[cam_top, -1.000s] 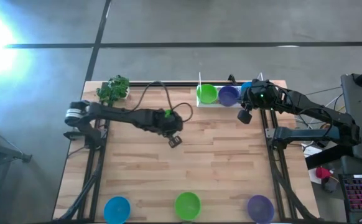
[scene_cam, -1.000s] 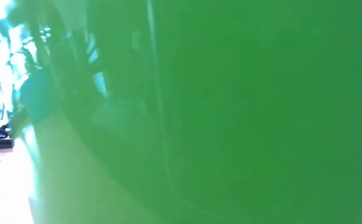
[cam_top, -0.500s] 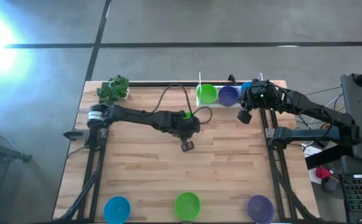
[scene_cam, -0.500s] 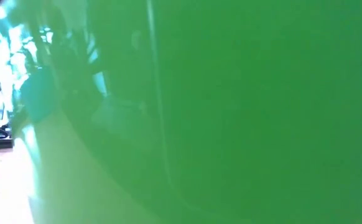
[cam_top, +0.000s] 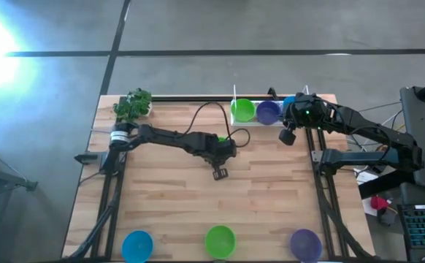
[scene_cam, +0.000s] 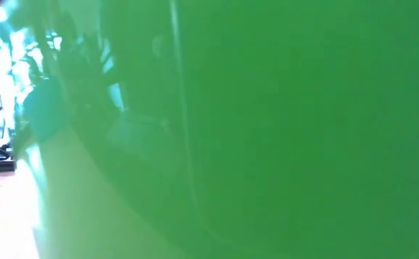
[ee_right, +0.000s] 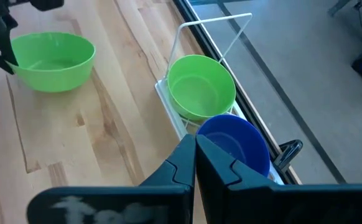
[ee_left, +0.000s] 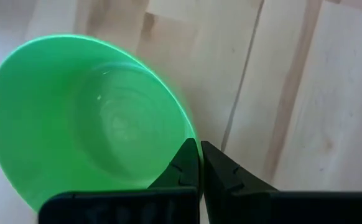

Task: Pick & Place Mini bowls
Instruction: Stack the top green bowl on top of the green bowl on the shelf

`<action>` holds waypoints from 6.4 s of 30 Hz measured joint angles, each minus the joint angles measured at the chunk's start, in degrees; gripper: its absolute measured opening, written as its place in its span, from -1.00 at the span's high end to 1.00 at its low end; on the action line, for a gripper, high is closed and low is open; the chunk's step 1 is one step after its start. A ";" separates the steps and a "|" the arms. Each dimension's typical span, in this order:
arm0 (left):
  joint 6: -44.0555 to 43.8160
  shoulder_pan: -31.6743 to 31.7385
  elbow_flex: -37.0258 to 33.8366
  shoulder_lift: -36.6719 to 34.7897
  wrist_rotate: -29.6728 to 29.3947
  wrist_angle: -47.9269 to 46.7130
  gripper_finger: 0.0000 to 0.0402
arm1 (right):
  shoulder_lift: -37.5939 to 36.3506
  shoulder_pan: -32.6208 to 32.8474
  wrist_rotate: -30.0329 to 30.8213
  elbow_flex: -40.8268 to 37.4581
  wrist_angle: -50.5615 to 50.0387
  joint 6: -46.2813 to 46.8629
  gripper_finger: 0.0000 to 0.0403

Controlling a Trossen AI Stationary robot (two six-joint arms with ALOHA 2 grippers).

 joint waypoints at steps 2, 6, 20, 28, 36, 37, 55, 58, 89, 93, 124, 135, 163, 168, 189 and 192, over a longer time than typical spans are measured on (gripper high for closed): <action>0.02 -0.02 0.00 0.29 0.24 -0.09 1.00 | 0.00 0.00 -0.01 0.00 0.00 -0.23 0.96; -0.84 -0.02 -0.02 0.17 0.27 -0.08 1.00 | 0.00 0.00 -0.02 0.00 0.00 -0.23 0.96; -1.30 -0.02 -0.02 -0.02 0.33 -0.07 0.97 | 0.00 0.00 -0.01 0.00 0.02 -0.16 0.96; -1.40 -0.09 -0.02 -0.02 0.74 -0.07 0.74 | 0.00 0.00 -0.01 0.00 0.04 -0.06 0.96; -0.81 0.19 1.33 -0.73 0.74 -0.46 0.71 | -0.02 0.00 -0.02 0.00 0.24 -0.06 0.96; -0.79 0.22 1.60 -1.20 0.74 -0.52 0.71 | -0.02 0.00 -0.02 0.00 0.24 -0.08 0.96; 1.68 -2.96 -1.26 -18.37 -23.80 -2.54 0.71 | 0.07 0.31 -3.95 -7.06 11.67 4.51 0.96; 0.66 -3.65 -5.11 -21.91 -26.73 -0.82 0.71 | 0.08 0.31 -8.77 -9.92 16.12 4.38 0.96; 3.52 -4.23 -41.95 -46.81 -28.58 27.19 0.70 | 18.34 6.67 -10.95 -8.72 30.82 7.96 0.96; 4.57 -4.28 -41.99 -47.41 -28.55 27.55 0.70 | 22.29 8.18 -10.78 -7.14 30.70 7.54 0.96; 6.36 -4.28 -42.16 -47.65 -28.72 28.38 0.70 | 49.03 8.22 -10.32 8.94 28.42 7.12 0.53; 6.36 -4.28 -42.25 -47.62 -28.70 28.24 0.70 | 49.59 7.17 -10.36 10.47 26.21 7.50 0.50; 6.36 -4.28 -42.25 -47.60 -28.70 28.22 0.70 | 52.24 6.99 -10.56 7.85 30.03 9.09 0.58; 6.36 -4.28 -42.25 -47.60 -28.68 28.22 0.71 | 52.35 6.99 -10.54 7.80 30.24 10.91 0.61; 6.34 -4.28 -42.25 -47.58 -28.63 27.87 0.71 | 55.15 6.95 -11.21 8.35 29.97 13.73 0.93; 6.34 -4.28 -42.25 -47.58 -28.63 27.87 0.71 | 54.56 6.95 -11.20 8.35 29.76 13.68 0.94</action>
